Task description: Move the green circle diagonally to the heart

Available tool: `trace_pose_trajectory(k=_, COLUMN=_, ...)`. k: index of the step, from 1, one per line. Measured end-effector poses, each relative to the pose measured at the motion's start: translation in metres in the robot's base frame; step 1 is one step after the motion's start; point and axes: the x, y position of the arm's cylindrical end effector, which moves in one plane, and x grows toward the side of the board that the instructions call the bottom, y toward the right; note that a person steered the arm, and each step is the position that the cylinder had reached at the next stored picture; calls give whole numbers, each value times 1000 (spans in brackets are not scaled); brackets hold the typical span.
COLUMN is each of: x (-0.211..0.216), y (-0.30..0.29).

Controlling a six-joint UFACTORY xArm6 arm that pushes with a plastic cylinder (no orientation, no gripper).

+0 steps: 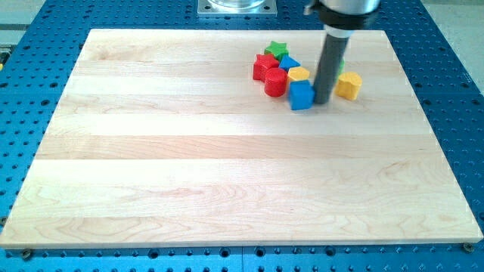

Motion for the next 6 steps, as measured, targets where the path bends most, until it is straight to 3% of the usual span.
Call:
trace_pose_trajectory(k=1, x=-32, y=-14)
trace_pose_trajectory(k=2, x=-72, y=22)
trace_pose_trajectory(k=4, x=-131, y=30)
trace_pose_trajectory(k=6, x=-23, y=65)
